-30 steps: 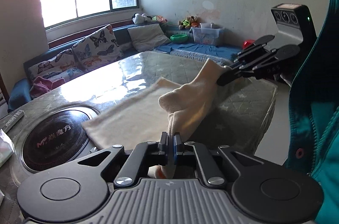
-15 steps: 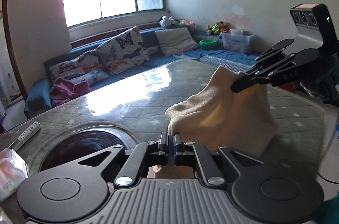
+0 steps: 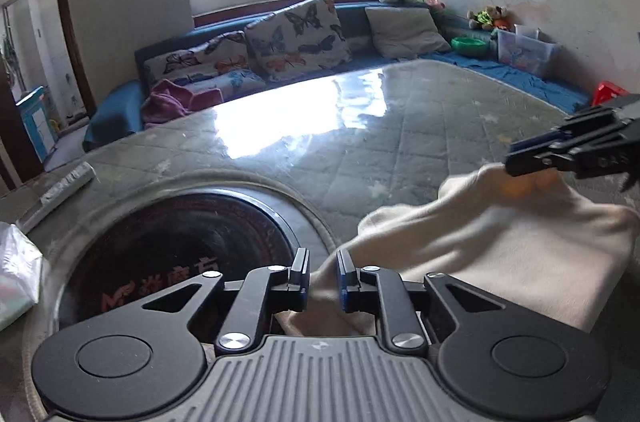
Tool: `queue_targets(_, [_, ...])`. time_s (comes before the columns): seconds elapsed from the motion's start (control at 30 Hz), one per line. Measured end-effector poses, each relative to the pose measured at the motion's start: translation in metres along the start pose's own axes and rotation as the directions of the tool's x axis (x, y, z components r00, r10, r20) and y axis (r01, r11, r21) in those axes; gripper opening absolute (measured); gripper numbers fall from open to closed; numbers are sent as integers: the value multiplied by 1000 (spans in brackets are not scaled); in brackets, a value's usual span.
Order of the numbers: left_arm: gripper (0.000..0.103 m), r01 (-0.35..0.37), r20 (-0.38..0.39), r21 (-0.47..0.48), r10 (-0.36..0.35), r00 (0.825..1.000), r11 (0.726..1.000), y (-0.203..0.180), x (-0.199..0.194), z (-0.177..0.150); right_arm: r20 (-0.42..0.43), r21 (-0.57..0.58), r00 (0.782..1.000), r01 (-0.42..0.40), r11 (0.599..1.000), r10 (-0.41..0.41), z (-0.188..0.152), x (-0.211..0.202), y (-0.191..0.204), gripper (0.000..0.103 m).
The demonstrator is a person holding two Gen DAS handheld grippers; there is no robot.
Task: Fold clothes
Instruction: 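Lower the folded half onto the sweatshirt with both tools and release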
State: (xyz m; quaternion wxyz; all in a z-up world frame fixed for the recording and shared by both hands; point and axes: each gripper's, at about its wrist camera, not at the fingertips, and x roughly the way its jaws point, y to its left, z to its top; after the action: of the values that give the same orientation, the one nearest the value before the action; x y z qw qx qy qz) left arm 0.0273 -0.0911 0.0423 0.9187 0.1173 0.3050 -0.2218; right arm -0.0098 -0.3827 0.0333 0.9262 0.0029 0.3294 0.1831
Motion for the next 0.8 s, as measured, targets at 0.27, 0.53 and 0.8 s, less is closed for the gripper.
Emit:
queue_targets(0.27, [17,166,-16,-59,-167,986,984,-32,-3,12,7,23,998,62,998,-62,-24,-22,-6,20])
queue_targets(0.53, [17,149,-56,-99,-155,986,984,-32,20,22,42,47,998,46,998,-48,-10,-26,-14,19])
queue_targets(0.8, [16,127,-91,-157,-143,986,979,-23,42,24,-51,6,999,-19,1000,20,11,24,2,19])
